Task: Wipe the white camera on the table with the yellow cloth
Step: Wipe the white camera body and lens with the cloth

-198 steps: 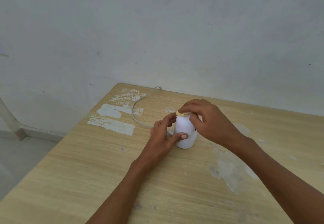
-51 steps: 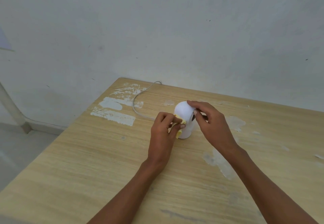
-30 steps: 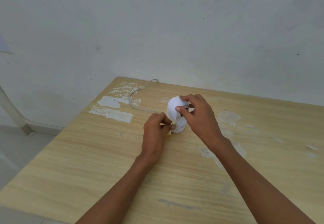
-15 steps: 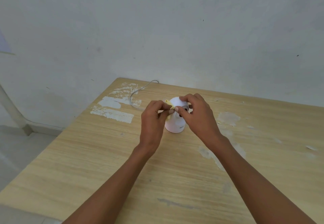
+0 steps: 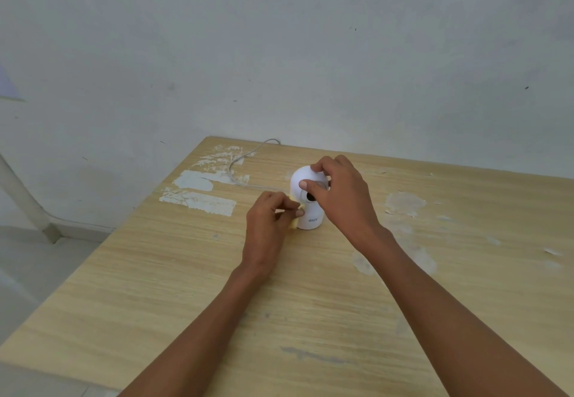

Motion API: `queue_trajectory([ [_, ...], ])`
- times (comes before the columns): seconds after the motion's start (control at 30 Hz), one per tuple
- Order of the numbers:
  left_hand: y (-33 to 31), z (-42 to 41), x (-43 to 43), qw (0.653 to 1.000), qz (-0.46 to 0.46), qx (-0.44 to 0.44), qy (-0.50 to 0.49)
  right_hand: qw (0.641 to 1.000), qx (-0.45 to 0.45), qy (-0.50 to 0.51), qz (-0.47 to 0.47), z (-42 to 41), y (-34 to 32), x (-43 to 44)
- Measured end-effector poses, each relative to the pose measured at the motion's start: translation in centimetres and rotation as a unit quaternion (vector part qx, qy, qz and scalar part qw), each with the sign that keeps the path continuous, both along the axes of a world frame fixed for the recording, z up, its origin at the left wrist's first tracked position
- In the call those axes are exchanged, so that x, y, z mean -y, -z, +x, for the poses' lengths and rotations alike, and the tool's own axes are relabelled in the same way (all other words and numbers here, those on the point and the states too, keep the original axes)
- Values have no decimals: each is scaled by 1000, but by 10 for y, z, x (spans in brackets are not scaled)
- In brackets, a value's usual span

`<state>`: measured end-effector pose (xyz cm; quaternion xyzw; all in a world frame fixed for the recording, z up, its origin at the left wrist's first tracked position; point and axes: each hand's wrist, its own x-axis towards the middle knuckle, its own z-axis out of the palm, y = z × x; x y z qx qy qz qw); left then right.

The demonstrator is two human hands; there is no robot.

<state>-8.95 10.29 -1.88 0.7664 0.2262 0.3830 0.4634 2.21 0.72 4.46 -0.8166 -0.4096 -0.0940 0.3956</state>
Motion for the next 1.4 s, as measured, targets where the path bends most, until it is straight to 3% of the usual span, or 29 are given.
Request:
queue_trajectory([
  [0.1, 11, -2, 3, 995, 53, -85, 14, 1000, 0, 1, -2, 0, 0, 0],
  [0.17, 12, -2, 4, 994, 63, -86, 11, 1000, 3, 3, -3, 0, 1, 0],
  [0.37, -6, 1, 4, 996, 46, 55, -49, 1000, 7, 9, -5, -3, 1, 2],
  [0.57, 9, -6, 14, 995, 56, -79, 30, 1000, 0, 0, -14, -1, 0, 3],
  [0.73, -5, -7, 15, 997, 9, -65, 27, 997, -61, -33, -15, 4, -2, 10],
  [0.83, -10, -17, 18, 997, -31, -53, 42, 992, -114, -44, 33, 4, -5, 24],
  [0.97, -15, -30, 23, 983, -161, -5, 93, 990, -85, 4, 110, -15, 11, 42],
  [1.1, -19, -29, 30, 950, -277, 29, 139, 981, -162, -85, 68, -51, 35, 54],
  [1.2, -18, -29, 31, 919, -349, 32, 181, 979, -171, -79, 76, -57, 44, 57],
  [1.27, -19, -29, 27, 937, -314, 14, 155, 976, -186, -63, 95, -50, 48, 56],
  [1.33, -21, -29, 15, 976, -200, -18, 82, 972, -204, -25, 113, -42, 52, 55],
  [1.4, -24, -26, -1, 992, -121, -18, 33, 967, -208, 22, 143, -33, 52, 53],
])
